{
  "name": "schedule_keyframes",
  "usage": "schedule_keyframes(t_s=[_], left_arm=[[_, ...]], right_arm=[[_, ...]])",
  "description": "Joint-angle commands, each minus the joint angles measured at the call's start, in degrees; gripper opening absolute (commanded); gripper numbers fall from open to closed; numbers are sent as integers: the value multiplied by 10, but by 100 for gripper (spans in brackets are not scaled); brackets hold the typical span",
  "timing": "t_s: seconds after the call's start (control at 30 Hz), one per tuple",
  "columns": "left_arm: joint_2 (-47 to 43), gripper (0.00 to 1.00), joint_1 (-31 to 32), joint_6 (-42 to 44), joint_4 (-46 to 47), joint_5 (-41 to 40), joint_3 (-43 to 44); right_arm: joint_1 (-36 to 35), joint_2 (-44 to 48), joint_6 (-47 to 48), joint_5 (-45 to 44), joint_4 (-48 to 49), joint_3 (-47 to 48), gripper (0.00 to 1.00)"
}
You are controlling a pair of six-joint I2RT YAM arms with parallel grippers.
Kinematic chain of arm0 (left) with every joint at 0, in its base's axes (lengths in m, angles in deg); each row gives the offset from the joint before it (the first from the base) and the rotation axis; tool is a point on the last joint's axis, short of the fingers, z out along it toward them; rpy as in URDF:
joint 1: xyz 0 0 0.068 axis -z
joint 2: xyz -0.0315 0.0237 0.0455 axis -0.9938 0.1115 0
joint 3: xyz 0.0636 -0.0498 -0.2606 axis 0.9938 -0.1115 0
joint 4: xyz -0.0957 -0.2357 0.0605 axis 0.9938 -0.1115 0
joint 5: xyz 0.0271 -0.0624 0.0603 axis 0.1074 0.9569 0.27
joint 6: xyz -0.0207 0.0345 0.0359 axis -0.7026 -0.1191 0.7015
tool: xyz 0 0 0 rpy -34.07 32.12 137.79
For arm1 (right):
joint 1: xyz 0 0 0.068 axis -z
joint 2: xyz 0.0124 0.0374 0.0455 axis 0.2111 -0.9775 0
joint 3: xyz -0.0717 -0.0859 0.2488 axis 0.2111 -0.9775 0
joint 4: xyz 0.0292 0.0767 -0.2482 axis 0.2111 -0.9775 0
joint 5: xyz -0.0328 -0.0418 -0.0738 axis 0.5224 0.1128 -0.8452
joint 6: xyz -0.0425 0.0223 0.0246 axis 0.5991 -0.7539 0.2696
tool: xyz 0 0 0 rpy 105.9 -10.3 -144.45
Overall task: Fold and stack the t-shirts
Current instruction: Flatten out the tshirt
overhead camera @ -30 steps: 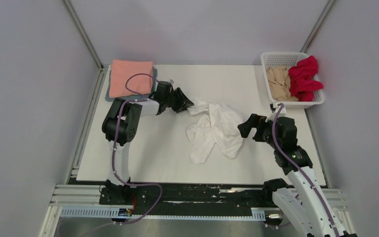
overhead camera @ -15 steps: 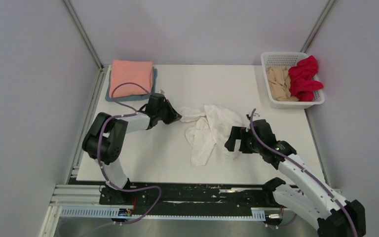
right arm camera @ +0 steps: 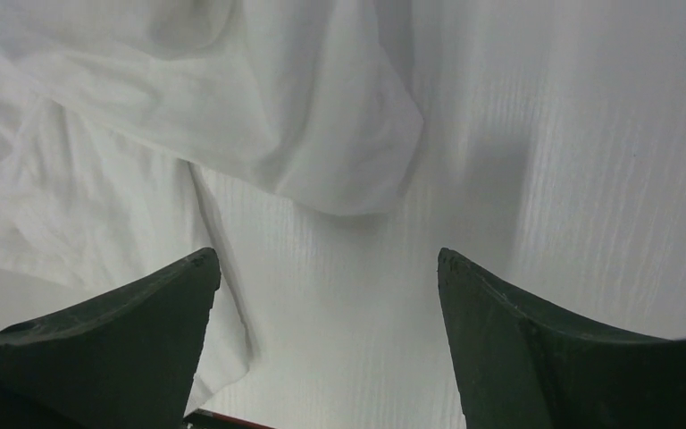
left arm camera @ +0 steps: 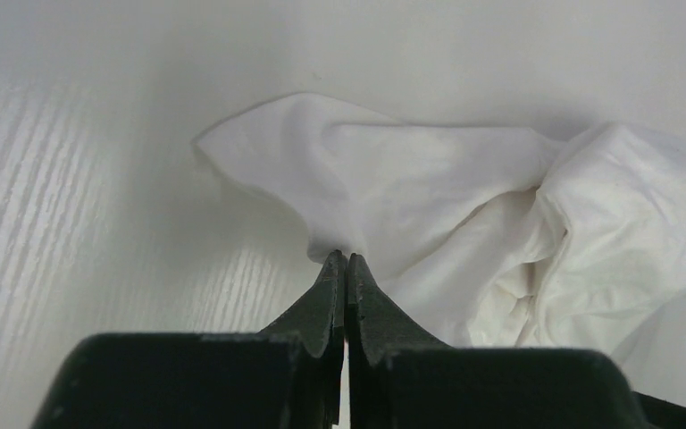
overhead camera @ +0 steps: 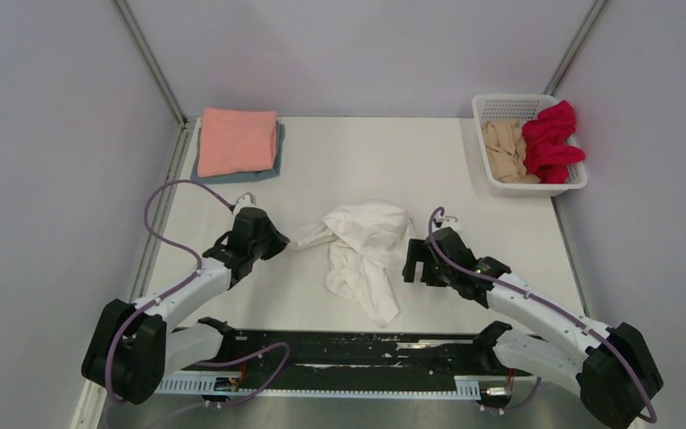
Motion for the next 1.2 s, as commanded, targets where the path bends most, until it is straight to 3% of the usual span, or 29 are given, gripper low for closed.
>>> schedule_keyframes(t_s=[0.0,0.3,0.37,0.43,0.5,0.53,0.63,0.73,0.93,1.17], left_arm=[[-52,0,1,12,-26,-51,-11],[-66,0,1,22,-29,-55,-19],[-63,0,1,23,-29,-60,-17],[-60,0,1,24,-30,-69,-12],[-57,0,1,26,-36,-88,0],[-56,0,1,28,-48,-102,7],[-54,0,-4,39,-77,-143,58],[-50,0,-33,45,-111,-168,119],[-63,0,-95,61,-143,-173,212],[-93,0,-112,117,-182,-209,357]], right_arm=[[-3,-42,-10,-43,72,7,88],[-2,-172,-8,-87,150,37,75],[-2,-203,-12,-90,160,47,62],[-2,-224,-13,-94,167,57,26],[-2,-228,-7,-102,168,73,6],[-1,-222,0,-107,167,87,1],[24,-192,23,-122,151,124,0],[93,-155,46,-99,147,153,0],[239,-97,99,34,147,230,0],[292,-59,161,75,122,390,0]])
